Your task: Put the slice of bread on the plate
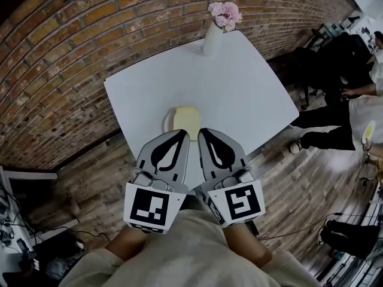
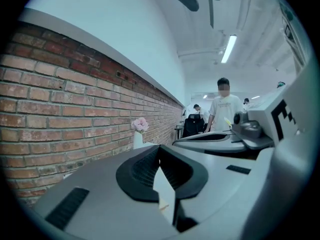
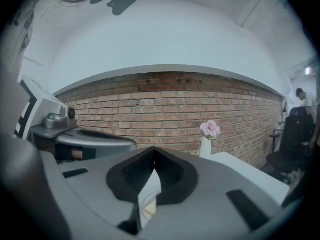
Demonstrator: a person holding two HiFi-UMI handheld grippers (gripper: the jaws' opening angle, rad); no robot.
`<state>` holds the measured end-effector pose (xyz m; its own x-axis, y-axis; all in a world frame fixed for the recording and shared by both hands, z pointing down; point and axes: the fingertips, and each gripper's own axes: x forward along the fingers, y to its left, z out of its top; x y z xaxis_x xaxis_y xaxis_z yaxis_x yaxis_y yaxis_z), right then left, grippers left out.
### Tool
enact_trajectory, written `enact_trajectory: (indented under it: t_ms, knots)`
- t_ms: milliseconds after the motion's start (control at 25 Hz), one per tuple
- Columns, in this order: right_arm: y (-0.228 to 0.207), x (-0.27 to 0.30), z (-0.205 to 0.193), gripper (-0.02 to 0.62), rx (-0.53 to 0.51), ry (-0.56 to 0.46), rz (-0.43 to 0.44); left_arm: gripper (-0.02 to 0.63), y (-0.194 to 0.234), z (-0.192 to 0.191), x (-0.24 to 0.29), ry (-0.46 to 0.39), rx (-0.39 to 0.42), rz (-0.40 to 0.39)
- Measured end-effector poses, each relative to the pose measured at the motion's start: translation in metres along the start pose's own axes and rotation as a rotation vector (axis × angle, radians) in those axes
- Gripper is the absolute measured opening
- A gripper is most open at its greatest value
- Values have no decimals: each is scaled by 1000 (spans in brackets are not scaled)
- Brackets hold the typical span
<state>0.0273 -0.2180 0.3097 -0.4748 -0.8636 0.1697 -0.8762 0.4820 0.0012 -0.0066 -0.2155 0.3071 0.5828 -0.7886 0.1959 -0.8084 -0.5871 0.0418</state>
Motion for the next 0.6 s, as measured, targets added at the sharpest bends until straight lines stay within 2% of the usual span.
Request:
enact_trajectory:
  t_ms: [600]
  knots:
    - [15,-19,15,6,-15,-29,-2,11,-8,5,-22,-26,10,10]
